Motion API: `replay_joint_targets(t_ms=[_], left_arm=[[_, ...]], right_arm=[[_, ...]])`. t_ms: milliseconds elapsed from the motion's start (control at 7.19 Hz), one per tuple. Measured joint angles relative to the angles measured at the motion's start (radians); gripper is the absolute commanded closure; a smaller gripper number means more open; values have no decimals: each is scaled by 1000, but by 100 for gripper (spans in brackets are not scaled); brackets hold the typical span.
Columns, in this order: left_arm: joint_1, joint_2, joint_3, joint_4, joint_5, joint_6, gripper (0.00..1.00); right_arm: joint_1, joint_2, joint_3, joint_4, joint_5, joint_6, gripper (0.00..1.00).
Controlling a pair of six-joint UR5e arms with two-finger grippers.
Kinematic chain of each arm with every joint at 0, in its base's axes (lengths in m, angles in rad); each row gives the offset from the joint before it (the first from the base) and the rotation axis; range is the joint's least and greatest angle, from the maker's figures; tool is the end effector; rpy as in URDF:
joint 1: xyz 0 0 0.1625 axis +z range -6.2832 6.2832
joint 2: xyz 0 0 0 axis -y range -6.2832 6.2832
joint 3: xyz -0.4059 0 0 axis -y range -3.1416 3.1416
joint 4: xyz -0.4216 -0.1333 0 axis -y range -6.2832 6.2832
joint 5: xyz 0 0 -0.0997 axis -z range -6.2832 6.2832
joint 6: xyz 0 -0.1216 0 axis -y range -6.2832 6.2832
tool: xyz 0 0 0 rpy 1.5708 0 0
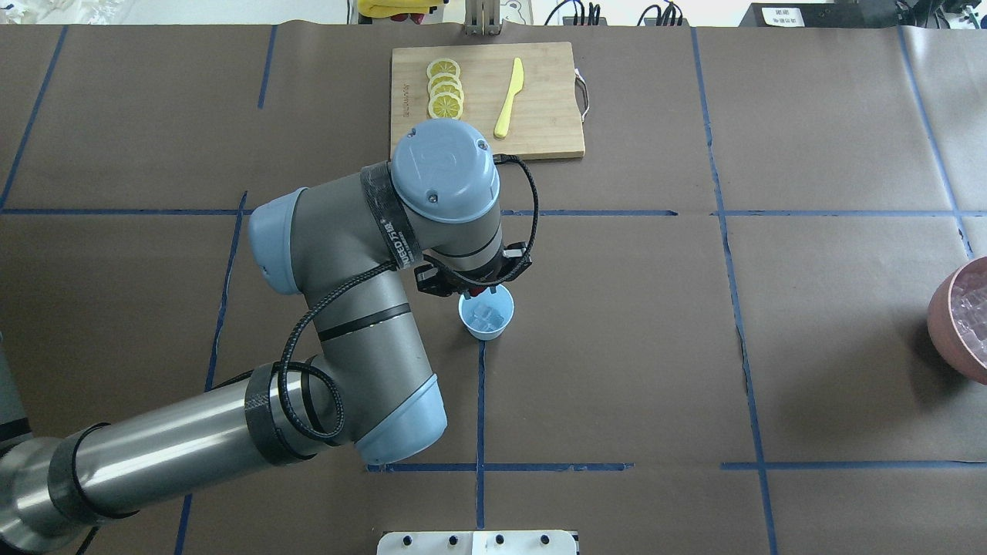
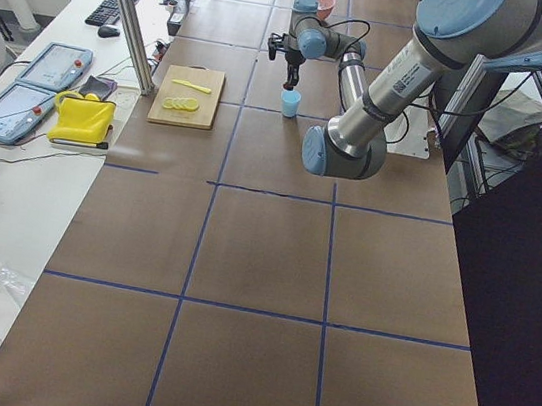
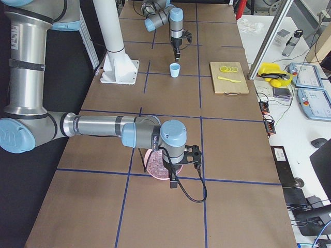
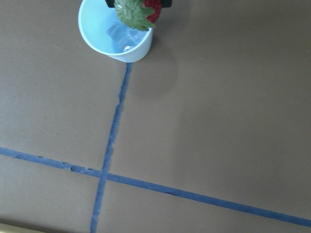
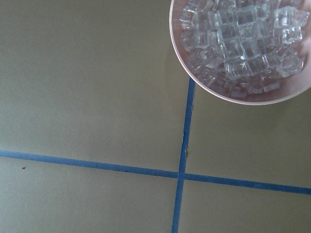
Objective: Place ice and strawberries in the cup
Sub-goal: 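Carry the strawberry with the left gripper over the blue cup, then open the left gripper to drop the strawberry into the cup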
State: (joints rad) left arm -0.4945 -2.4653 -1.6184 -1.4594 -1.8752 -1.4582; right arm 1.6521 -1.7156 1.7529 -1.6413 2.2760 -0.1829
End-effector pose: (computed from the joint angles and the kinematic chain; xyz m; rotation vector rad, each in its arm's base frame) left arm 0.5855 -0.4257 0.0802 -0.0272 0.8736 -0.2309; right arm 0.0916 -0.4534 0.6443 0.0614 -0.7034 -0.0856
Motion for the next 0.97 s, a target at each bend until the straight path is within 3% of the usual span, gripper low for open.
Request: replay_joint_targets(t_ms=[139,278,695,974], left_arm=[[5,-2,9,-10,4,-2,25],[7,-3,12,-13,5,-1,0],[9,-1,2,-13,7,20,0],[0,65,-68,-4,3,116,0]], right_arm=[[0,0,0,0,-1,-1,1],[0,0,0,0,-1,-1,0],[0,1,0,0,0,0,1],[0,0,0,0,0,1,0]])
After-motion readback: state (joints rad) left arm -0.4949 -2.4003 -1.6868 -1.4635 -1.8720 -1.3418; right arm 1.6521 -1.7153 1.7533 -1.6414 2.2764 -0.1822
